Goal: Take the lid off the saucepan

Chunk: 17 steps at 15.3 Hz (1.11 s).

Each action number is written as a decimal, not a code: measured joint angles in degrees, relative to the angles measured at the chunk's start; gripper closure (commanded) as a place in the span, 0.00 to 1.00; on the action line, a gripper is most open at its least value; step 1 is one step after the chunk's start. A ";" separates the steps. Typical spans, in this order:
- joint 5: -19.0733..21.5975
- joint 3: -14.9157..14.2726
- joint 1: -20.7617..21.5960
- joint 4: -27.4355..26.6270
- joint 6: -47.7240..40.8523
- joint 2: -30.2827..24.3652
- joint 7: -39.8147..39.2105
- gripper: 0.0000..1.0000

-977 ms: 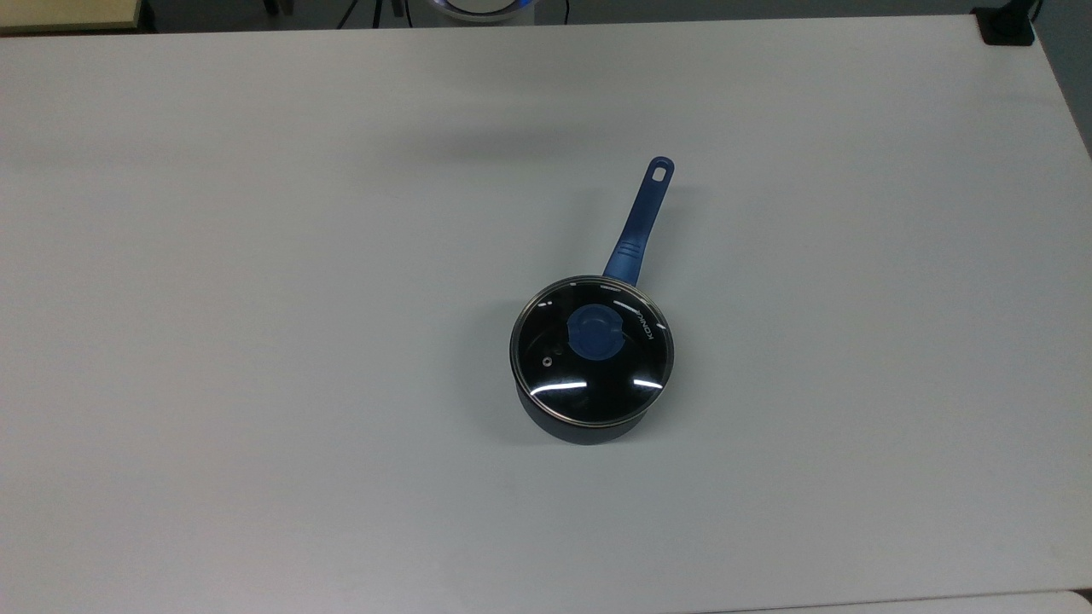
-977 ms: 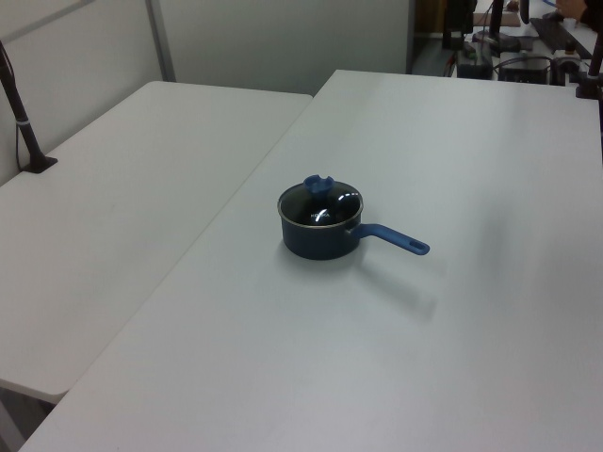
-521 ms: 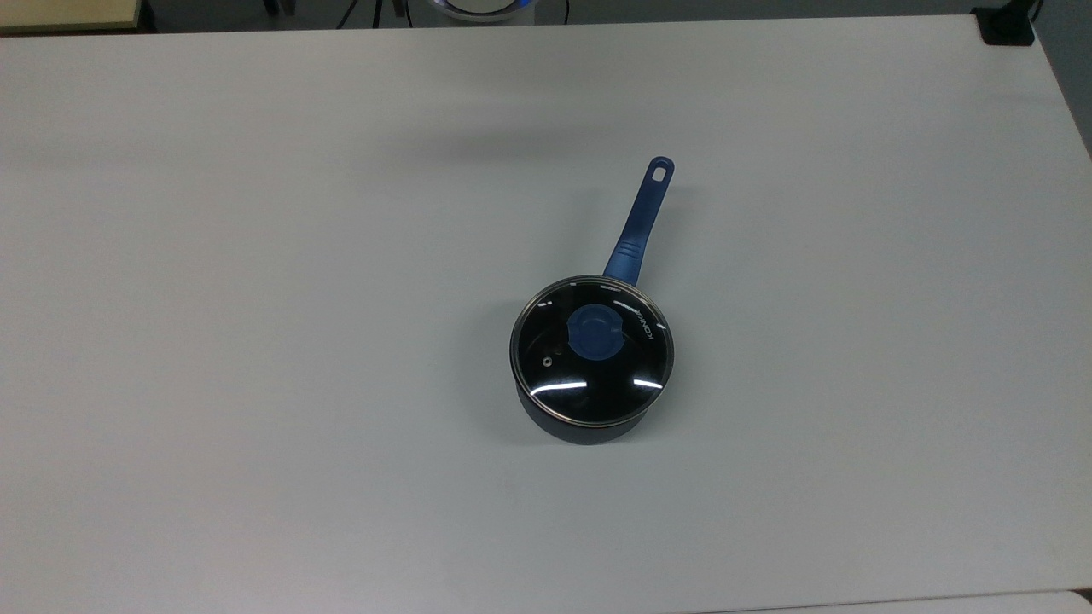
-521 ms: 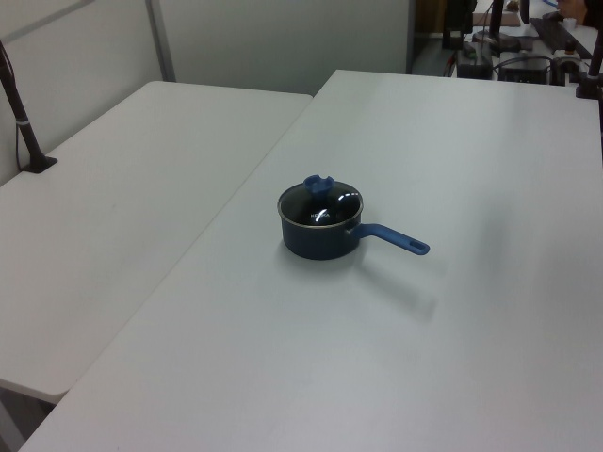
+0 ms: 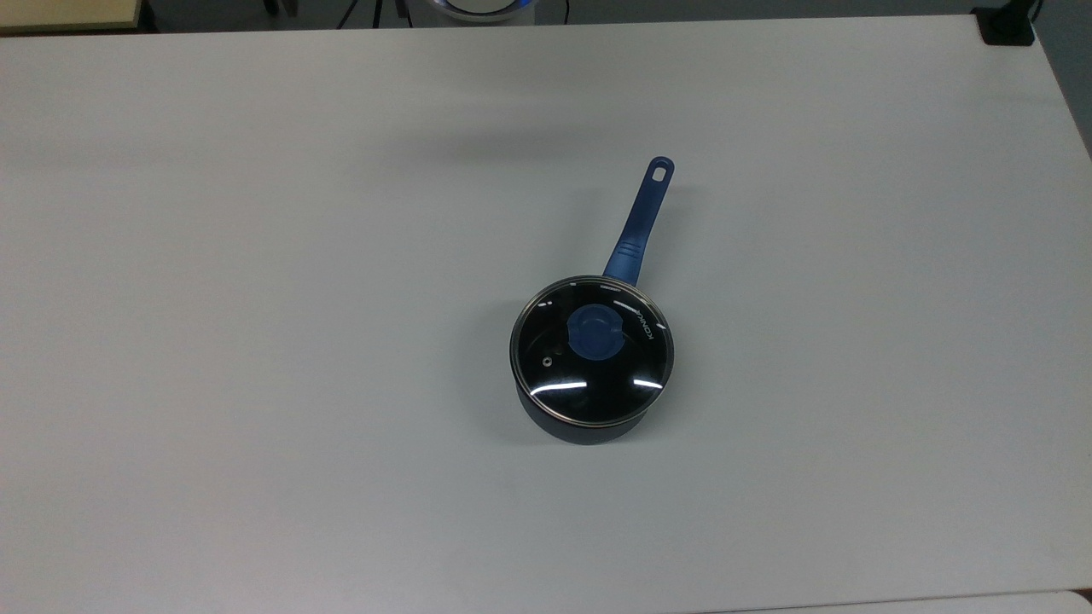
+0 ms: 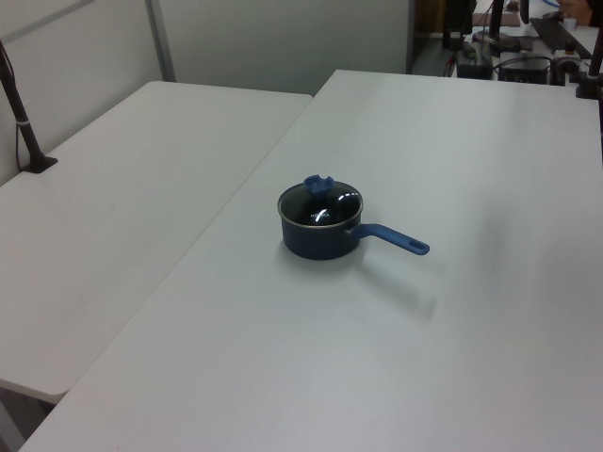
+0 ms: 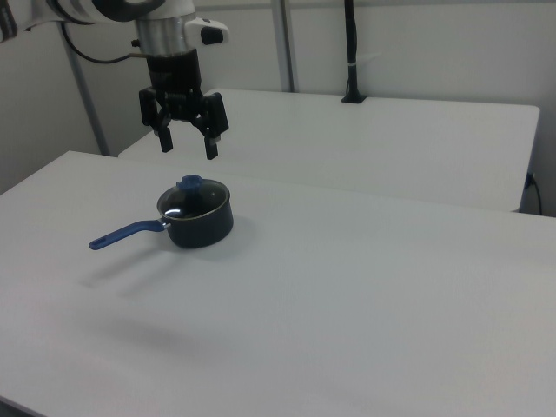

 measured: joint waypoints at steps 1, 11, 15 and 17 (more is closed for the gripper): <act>0.17 0.02 0.01 0.00 0.00 0.00 0.00 0.00; 1.04 0.48 6.74 -1.72 16.81 6.45 13.86 0.00; 1.05 0.56 11.05 -1.78 23.46 10.07 15.54 0.00; 1.04 0.57 13.19 -1.79 26.78 12.88 15.54 0.00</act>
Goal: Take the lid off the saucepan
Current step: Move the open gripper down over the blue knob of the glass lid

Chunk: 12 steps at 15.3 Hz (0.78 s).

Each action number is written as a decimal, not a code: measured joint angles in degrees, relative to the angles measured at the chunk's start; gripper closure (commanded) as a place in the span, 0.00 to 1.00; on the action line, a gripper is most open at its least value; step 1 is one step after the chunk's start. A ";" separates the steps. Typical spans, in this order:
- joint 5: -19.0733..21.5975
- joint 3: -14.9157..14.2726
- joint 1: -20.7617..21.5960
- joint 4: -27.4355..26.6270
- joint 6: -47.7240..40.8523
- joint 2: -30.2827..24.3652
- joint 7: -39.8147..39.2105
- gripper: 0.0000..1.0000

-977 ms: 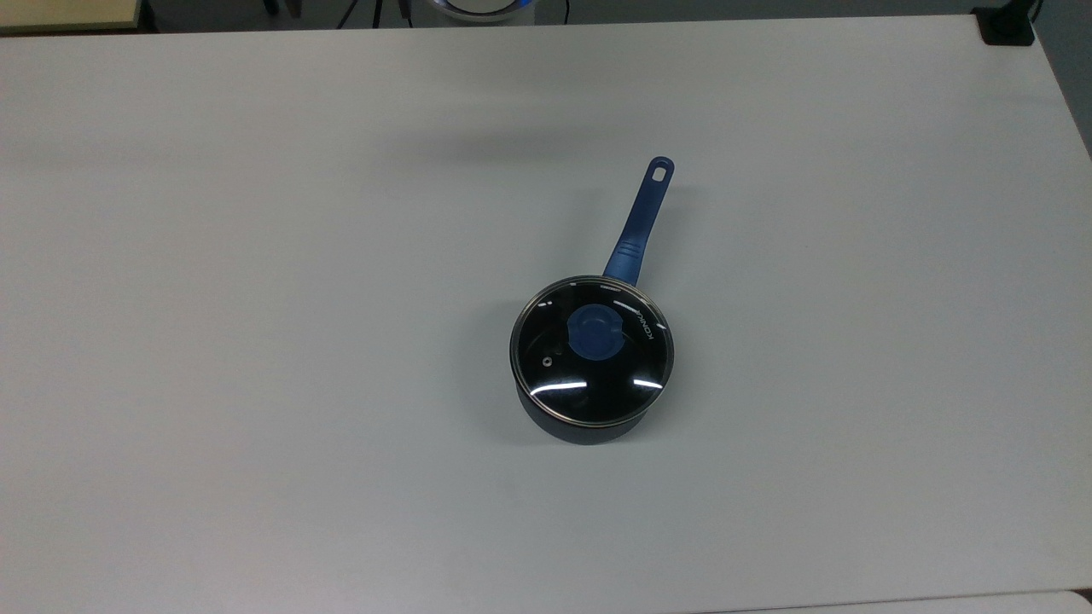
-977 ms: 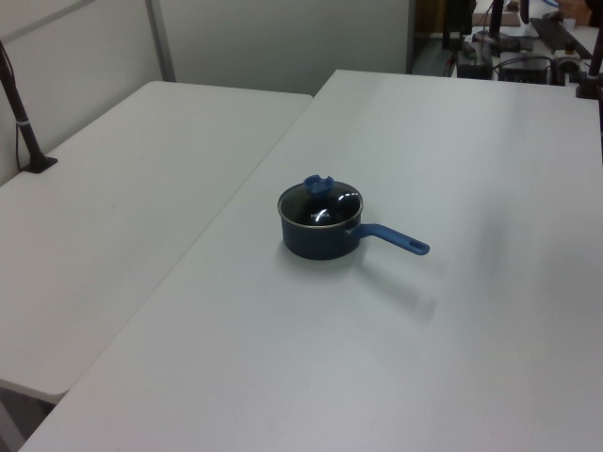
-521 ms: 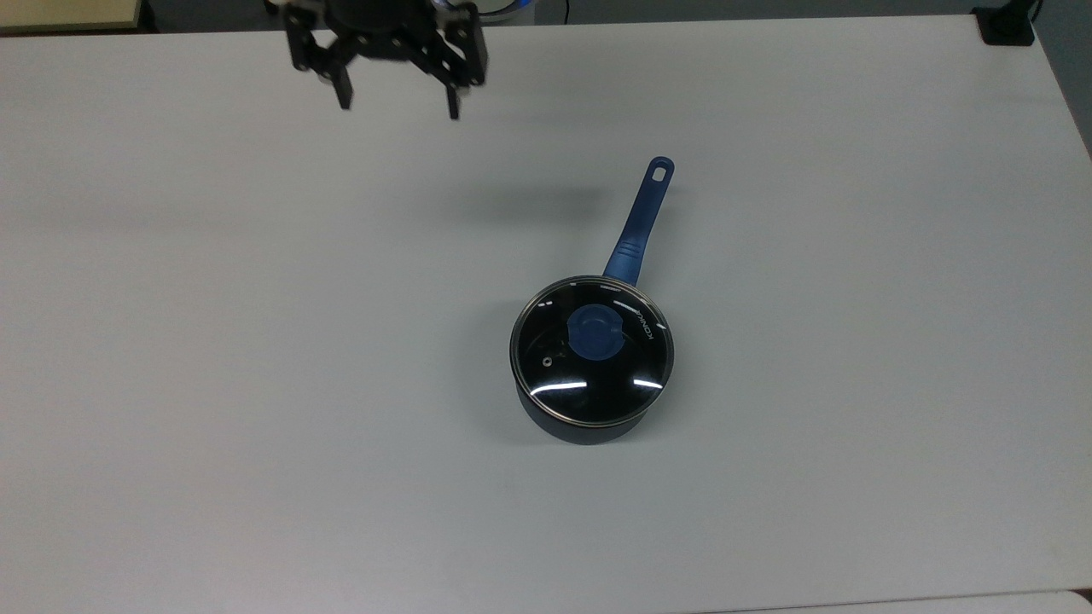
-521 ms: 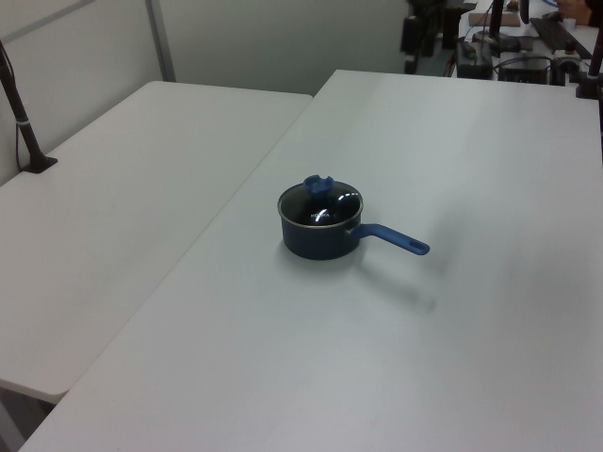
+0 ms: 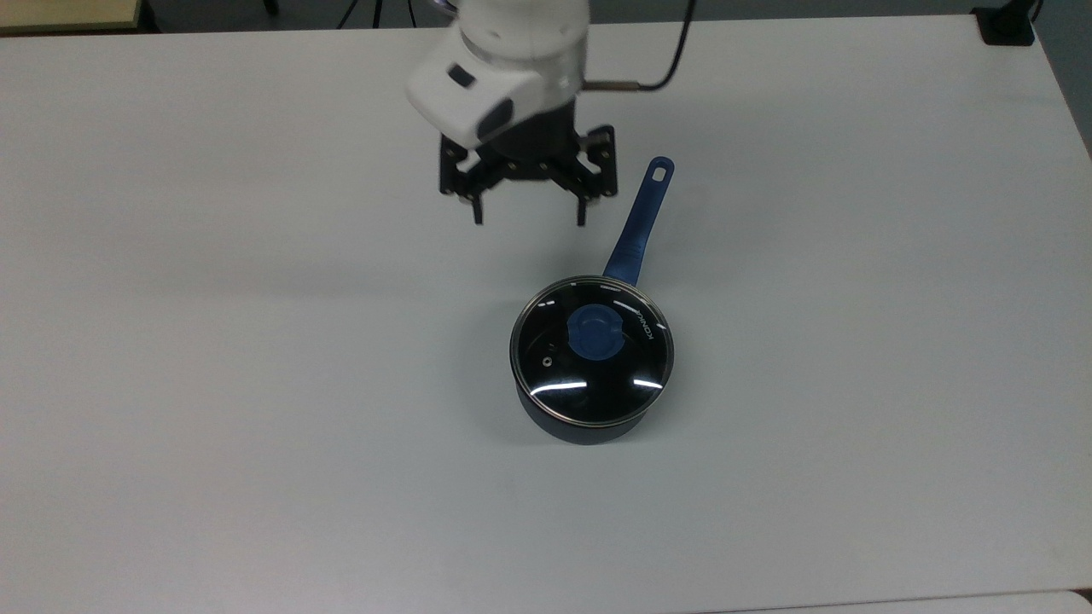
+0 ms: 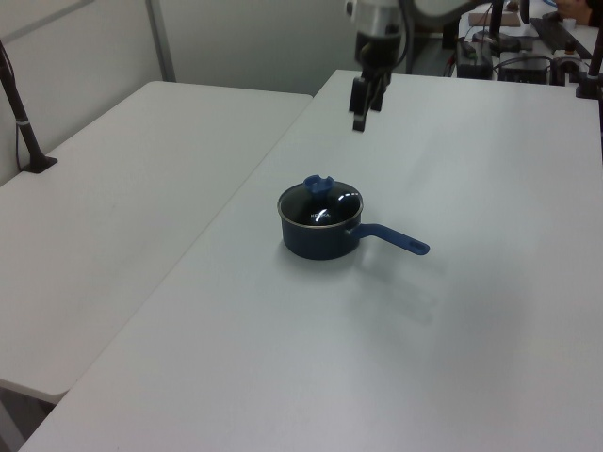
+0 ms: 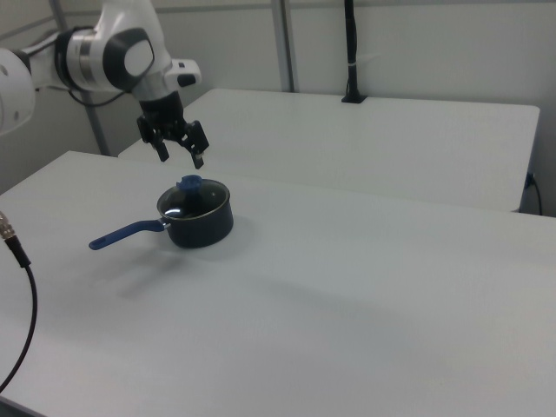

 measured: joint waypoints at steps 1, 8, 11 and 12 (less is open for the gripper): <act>-0.01 -0.01 0.92 0.01 1.87 1.65 -0.07 0.00; -0.05 -0.02 3.04 0.33 7.97 6.61 -0.62 0.00; -0.07 -0.02 3.48 0.74 8.56 7.58 -0.62 0.00; -0.07 -0.04 3.59 0.86 8.57 7.92 -0.62 0.00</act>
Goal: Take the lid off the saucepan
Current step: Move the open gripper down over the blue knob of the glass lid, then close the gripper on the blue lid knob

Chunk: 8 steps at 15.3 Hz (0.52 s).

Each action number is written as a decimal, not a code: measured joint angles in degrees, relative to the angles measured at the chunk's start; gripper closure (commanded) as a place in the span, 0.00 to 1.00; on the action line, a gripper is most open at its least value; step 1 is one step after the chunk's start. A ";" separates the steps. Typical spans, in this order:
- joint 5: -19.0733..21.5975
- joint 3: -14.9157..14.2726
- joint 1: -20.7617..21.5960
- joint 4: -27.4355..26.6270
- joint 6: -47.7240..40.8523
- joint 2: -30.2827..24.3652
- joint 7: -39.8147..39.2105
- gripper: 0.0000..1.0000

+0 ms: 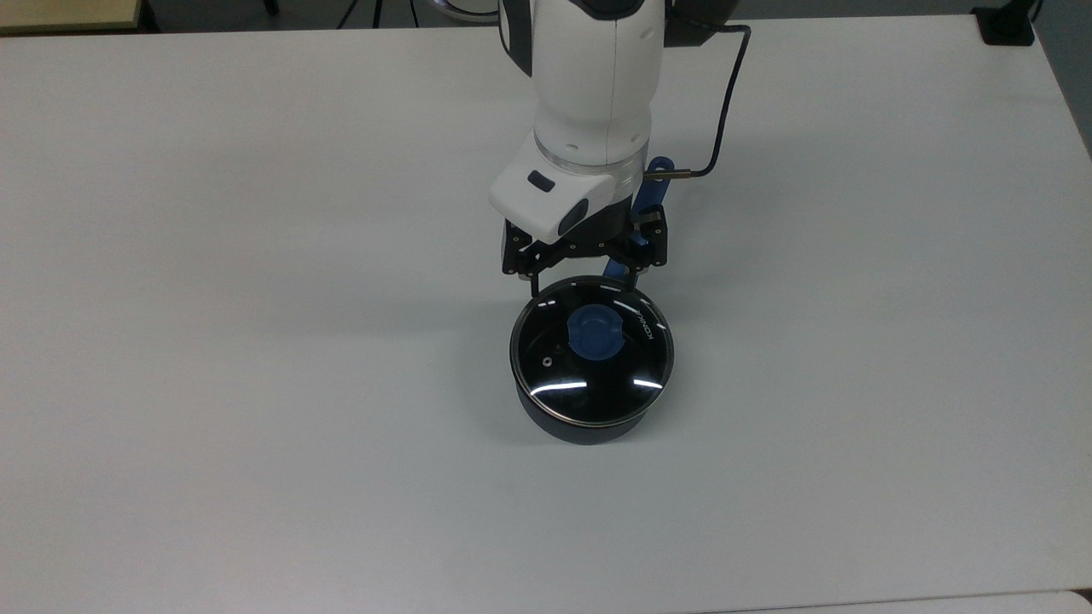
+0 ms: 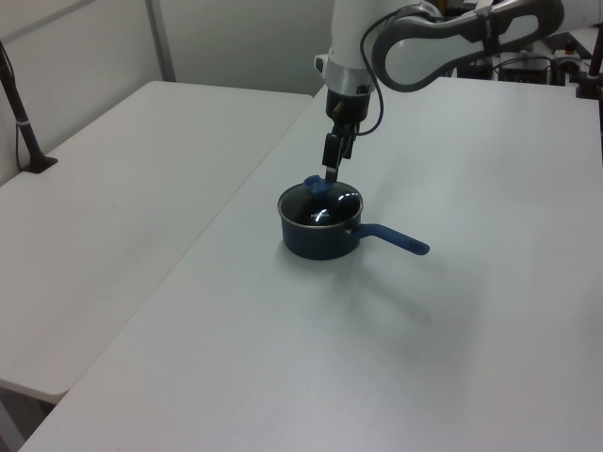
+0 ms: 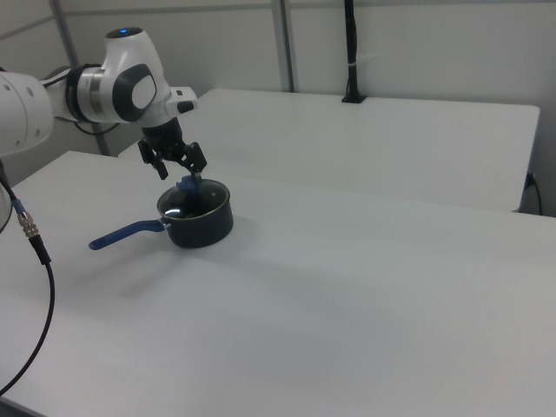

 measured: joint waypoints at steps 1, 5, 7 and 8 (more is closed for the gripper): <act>0.00 0.00 0.23 0.29 0.02 0.49 0.00 0.00; -0.03 -0.07 1.24 1.70 4.66 3.42 0.67 0.00; -0.04 -0.77 1.44 1.97 6.04 4.31 0.79 0.00; -0.04 -1.21 1.60 2.08 7.05 4.64 0.79 0.00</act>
